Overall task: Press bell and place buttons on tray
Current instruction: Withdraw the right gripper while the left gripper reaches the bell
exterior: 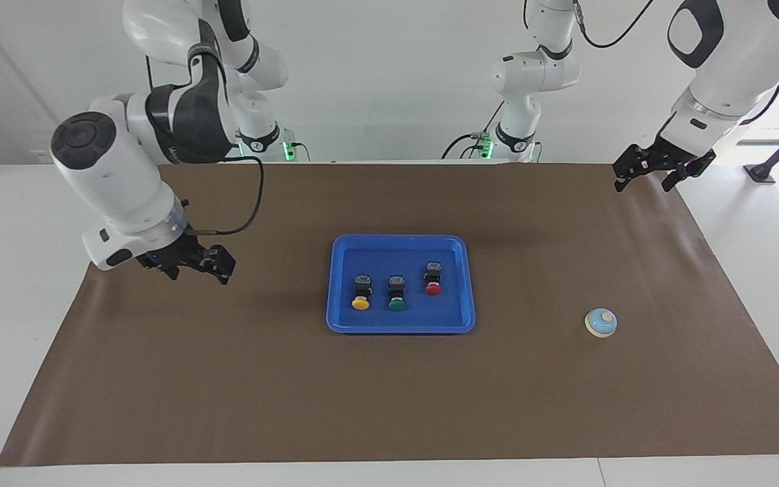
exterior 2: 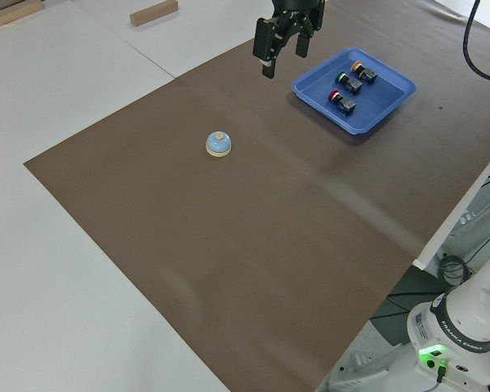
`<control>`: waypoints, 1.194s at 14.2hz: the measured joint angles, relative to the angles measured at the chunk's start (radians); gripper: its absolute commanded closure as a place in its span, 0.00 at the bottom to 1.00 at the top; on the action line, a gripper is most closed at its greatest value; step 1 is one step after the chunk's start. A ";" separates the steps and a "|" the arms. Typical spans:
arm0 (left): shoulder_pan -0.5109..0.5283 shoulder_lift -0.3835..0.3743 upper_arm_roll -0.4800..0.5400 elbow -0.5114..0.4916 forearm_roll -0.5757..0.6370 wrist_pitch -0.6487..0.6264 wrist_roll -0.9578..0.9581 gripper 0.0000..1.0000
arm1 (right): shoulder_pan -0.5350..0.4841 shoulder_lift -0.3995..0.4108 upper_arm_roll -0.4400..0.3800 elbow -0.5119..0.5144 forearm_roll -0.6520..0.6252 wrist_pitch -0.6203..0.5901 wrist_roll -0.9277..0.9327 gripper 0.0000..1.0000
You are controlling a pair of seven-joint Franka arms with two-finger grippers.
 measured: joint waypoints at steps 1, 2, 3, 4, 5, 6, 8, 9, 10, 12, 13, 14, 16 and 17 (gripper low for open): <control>-0.001 0.000 -0.001 0.000 0.000 0.000 0.001 0.00 | -0.022 -0.017 0.000 0.000 0.000 -0.019 -0.039 0.00; -0.001 0.000 -0.003 0.000 0.000 0.000 0.001 0.00 | -0.039 -0.039 0.000 -0.004 0.000 -0.034 -0.063 0.00; -0.002 0.000 -0.004 0.000 0.000 0.000 0.001 0.00 | -0.049 -0.065 0.000 -0.016 0.000 -0.044 -0.074 0.00; -0.002 0.000 -0.005 0.000 0.000 0.000 0.001 0.03 | -0.055 -0.098 0.000 -0.040 0.000 -0.052 -0.075 0.00; -0.002 0.000 -0.004 0.000 0.000 0.004 0.001 0.29 | -0.057 -0.139 0.000 -0.075 0.000 -0.057 -0.075 0.00; -0.001 0.000 -0.004 0.000 0.000 0.015 0.004 0.55 | -0.056 -0.188 0.001 -0.121 0.000 -0.058 -0.075 0.00; -0.001 0.001 -0.003 -0.007 0.000 0.044 0.009 1.00 | -0.056 -0.299 0.005 -0.231 0.000 -0.059 -0.075 0.00; -0.001 0.003 -0.003 -0.011 0.000 0.066 0.009 1.00 | -0.056 -0.350 0.006 -0.282 0.000 -0.059 -0.075 0.00; -0.001 0.008 -0.004 -0.018 0.000 0.091 0.009 1.00 | -0.056 -0.392 0.008 -0.323 0.000 -0.059 -0.075 0.00; -0.002 0.036 -0.004 -0.033 0.000 0.147 -0.022 1.00 | -0.056 -0.429 0.011 -0.364 0.000 -0.058 -0.075 0.00; -0.002 0.062 -0.005 -0.039 0.000 0.177 -0.035 1.00 | -0.056 -0.430 0.011 -0.369 0.000 -0.058 -0.076 0.00; -0.002 0.097 -0.005 -0.042 0.000 0.216 -0.042 1.00 | -0.056 -0.429 0.011 -0.372 0.000 -0.057 -0.075 0.00; -0.002 0.178 -0.006 -0.045 0.000 0.308 -0.046 1.00 | -0.056 -0.426 0.011 -0.375 0.000 -0.057 -0.075 0.00; -0.002 0.219 -0.007 -0.046 0.000 0.360 -0.047 1.00 | -0.056 -0.426 0.011 -0.375 0.000 -0.057 -0.076 0.00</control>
